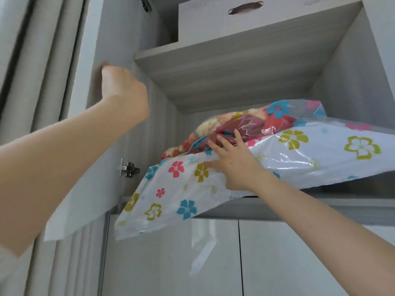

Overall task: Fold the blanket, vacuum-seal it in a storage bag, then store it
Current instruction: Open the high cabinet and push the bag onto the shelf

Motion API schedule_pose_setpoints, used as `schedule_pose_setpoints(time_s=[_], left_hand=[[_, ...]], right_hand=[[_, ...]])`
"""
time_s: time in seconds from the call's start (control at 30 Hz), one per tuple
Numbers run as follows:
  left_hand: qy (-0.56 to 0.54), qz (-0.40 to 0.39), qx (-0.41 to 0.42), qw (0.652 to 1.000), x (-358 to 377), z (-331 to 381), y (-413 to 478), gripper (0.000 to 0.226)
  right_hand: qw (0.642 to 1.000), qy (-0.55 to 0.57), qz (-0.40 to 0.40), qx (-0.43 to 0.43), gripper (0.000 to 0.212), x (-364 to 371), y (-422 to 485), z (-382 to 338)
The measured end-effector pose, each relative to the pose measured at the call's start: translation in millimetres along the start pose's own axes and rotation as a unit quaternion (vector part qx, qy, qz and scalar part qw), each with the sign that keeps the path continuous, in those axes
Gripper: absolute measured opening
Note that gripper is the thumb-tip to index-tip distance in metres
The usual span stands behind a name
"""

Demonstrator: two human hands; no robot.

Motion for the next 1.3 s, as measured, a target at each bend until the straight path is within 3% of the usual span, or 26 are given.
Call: schedule_pose_setpoints(time_s=[0.07,0.13,0.17,0.2,0.27,0.37,0.43,0.47,0.5,0.57,0.6,0.67,0.77,0.8,0.87,0.97,1.1,1.17,1.23,1.3], left_hand=[[-0.051,-0.029,-0.027,0.998,3,-1,20,0.039],[-0.105,-0.054,-0.043,0.992,7,5,38,0.043],[-0.136,-0.060,-0.054,0.987,8,7,45,0.044],[-0.172,-0.070,-0.065,0.980,13,10,51,0.044],[-0.226,-0.081,-0.083,0.967,25,17,59,0.042],[-0.360,-0.069,-0.048,0.929,59,33,76,0.043],[-0.507,-0.104,0.073,0.853,72,69,77,0.054],[-0.550,-0.153,0.140,0.809,74,95,70,0.058],[-0.576,-0.225,0.200,0.760,75,124,55,0.062],[-0.589,-0.393,0.268,0.654,75,176,14,0.083],[-0.596,-0.440,0.283,0.609,74,194,-1,0.096],[-0.631,-0.442,0.305,0.560,65,214,-8,0.113],[-0.688,-0.394,0.306,0.527,60,221,-3,0.117],[-0.701,-0.379,0.309,0.519,59,222,0,0.115],[-0.714,-0.354,0.318,0.513,59,222,5,0.105],[-0.726,-0.332,0.330,0.503,59,216,8,0.084],[-0.751,-0.334,0.299,0.484,90,209,24,0.098],[-0.784,-0.320,0.275,0.455,108,201,28,0.072],[-0.804,-0.296,0.232,0.460,128,190,33,0.040],[-0.794,-0.304,0.201,0.487,151,176,35,0.036]], right_hand=[[0.995,0.047,0.093,0.002,0.073,-24,-30,16],[0.964,0.084,0.237,0.089,0.071,-45,-78,61],[0.946,0.109,0.266,0.150,0.072,-42,-103,92],[0.934,0.134,0.254,0.213,0.074,-33,-125,126],[0.912,0.205,0.148,0.323,0.091,3,-157,195],[0.867,0.380,-0.007,0.322,0.110,59,-170,240],[0.821,0.519,-0.045,0.235,0.095,76,-158,224],[0.776,0.600,-0.042,0.189,0.076,79,-151,208],[0.728,0.667,-0.033,0.153,0.055,84,-146,196],[0.702,0.698,0.003,0.145,0.031,89,-144,185],[0.705,0.691,0.025,0.160,0.022,90,-145,185],[0.709,0.676,0.069,0.189,0.015,90,-148,186],[0.721,0.651,0.109,0.209,0.050,85,-148,182],[0.725,0.643,0.129,0.212,0.053,79,-148,177],[0.746,0.600,0.180,0.225,0.044,62,-150,166],[0.796,0.507,0.238,0.229,0.055,25,-146,135],[0.816,0.438,0.332,0.176,0.051,-26,-130,84],[0.827,0.405,0.358,0.156,0.051,-46,-105,51],[0.855,0.385,0.323,0.131,0.042,-58,-59,14],[0.885,0.405,0.211,0.095,0.021,-49,-5,-21]])
Point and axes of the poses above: each hand's wrist, its own y-axis towards the middle knuckle, its own x-axis out of the palm, z = x × y, the point moved 10 cm from there along y, towards the middle knuckle, and after that the axes turned 15 degrees about -z, right-handed, at the moved point
